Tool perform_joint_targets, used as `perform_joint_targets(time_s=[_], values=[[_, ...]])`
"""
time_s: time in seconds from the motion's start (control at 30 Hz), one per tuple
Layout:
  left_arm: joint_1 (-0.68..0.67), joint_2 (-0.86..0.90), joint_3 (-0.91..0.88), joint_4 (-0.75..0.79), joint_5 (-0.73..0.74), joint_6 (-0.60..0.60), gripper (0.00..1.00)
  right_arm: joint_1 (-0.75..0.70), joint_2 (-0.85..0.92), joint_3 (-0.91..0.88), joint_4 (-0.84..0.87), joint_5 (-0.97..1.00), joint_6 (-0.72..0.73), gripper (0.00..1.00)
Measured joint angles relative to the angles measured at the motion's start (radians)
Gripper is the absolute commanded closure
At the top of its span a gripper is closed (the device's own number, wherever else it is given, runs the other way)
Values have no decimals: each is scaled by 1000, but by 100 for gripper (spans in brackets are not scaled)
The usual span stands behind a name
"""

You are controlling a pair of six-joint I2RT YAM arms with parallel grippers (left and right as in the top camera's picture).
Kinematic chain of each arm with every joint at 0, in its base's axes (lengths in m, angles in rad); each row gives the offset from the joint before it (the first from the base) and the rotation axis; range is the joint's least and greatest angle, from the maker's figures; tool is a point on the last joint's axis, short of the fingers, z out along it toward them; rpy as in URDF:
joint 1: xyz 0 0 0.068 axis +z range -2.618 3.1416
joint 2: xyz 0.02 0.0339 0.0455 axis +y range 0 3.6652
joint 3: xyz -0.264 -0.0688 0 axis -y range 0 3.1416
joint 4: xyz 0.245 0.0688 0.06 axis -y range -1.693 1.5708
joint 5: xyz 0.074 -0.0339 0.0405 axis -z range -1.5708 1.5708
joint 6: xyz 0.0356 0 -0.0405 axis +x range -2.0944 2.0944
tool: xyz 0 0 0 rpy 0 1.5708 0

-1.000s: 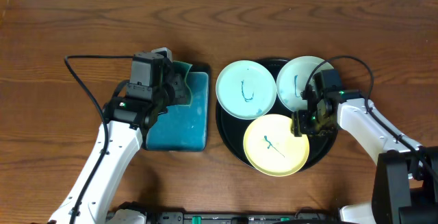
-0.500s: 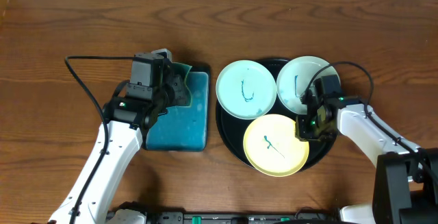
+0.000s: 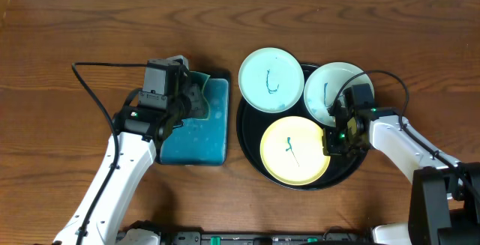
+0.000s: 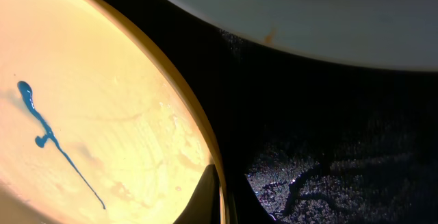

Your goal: Clean dirty plates on tray and stack at the side

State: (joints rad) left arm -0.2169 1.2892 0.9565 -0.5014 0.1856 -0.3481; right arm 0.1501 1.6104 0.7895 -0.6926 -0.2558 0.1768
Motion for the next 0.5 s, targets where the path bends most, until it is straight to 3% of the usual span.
perform_joint_targets(time_s=[0.5], values=[[0,0,0,7,0,0,93,0,0,0,0,0,0,99]])
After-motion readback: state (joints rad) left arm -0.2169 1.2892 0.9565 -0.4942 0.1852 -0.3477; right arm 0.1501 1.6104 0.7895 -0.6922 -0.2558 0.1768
